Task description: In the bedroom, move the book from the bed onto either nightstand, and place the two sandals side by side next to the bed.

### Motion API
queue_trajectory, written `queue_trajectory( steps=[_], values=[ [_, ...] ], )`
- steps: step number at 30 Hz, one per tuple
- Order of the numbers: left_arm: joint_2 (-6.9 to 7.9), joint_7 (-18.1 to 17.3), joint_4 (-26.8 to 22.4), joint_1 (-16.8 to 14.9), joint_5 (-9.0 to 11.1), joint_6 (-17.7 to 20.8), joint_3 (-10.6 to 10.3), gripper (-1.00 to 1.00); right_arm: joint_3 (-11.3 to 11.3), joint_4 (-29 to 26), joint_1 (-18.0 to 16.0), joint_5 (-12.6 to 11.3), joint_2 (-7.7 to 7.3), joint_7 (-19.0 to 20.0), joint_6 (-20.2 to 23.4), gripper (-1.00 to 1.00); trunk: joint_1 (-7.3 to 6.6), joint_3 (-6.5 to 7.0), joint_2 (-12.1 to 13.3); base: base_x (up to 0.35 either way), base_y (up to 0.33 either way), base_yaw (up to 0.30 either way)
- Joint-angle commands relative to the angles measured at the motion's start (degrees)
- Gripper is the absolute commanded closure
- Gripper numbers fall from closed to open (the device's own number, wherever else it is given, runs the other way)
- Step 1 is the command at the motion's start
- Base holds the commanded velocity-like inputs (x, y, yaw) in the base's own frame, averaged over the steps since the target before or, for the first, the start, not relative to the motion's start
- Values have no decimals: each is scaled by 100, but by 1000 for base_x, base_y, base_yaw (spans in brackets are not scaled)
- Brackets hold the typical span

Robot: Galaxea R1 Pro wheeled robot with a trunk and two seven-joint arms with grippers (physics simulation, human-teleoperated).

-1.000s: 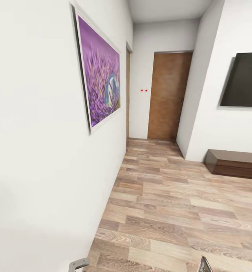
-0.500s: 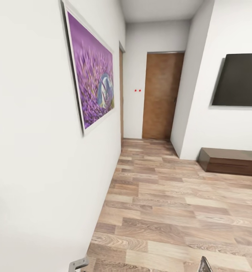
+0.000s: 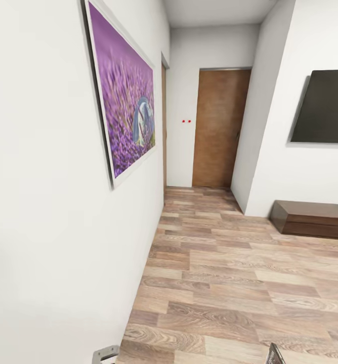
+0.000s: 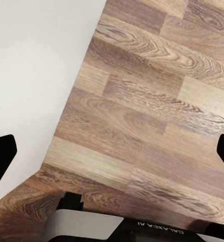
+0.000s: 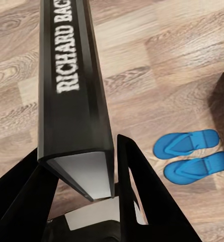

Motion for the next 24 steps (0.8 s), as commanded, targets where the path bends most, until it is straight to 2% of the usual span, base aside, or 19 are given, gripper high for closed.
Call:
queue_trajectory(
  steps=[1,20,24],
  values=[
    [-2,11,5,-3,22,-20,15,-100,47,28,-14,-47,2,43,-33,100,4,-11,-11,42,5,-182],
    [-5,12,5,-2,22,-20,15,-100,47,28,-16,-49,2,43,-35,100,4,-11,-11,5,1,-268],
    [-5,12,5,-1,22,-20,15,-100,47,32,-16,-48,3,43,-40,100,4,-11,-11,0,0,-130]
  ],
)
